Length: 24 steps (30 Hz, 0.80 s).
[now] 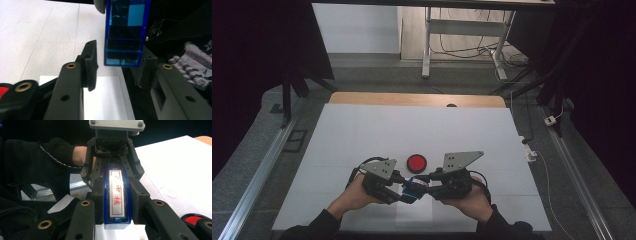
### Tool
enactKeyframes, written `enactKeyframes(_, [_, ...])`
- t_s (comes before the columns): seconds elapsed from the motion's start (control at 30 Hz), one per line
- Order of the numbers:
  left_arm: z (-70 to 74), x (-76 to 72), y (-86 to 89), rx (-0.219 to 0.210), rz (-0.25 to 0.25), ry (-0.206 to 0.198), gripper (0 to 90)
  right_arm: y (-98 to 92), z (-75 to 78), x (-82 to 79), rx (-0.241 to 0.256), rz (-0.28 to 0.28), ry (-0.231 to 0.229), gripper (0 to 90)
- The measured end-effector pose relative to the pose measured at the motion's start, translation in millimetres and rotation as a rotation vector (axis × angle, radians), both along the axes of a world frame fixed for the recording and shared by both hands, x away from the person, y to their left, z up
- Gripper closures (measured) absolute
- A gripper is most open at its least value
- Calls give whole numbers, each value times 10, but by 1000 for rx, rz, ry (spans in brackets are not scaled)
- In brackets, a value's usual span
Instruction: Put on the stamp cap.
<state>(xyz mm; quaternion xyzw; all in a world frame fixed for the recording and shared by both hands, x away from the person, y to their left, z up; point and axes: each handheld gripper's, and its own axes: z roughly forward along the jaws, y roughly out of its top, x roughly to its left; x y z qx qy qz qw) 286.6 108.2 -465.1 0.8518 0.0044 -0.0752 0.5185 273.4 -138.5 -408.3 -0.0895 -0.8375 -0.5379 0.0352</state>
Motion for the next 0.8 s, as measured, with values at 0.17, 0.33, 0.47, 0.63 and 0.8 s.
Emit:
enactKeyframes(0.17, [3,-3,5,5,18,2,504,-9,5,2,3,-5,-3,696])
enactKeyframes(0.33, [-2,-15,-5,25,41,-2,439,-16,10,1,2,-8,-7,696])
enactKeyframes(0.47, [0,-25,-2,48,77,-10,386,-22,15,2,3,-10,-9,696])
enactKeyframes(0.63, [8,-44,16,73,143,-4,301,-32,20,5,-2,-13,-15,696])
enactKeyframes(0.8, [40,-86,86,76,217,2,224,-36,21,7,-5,-18,-19,696])
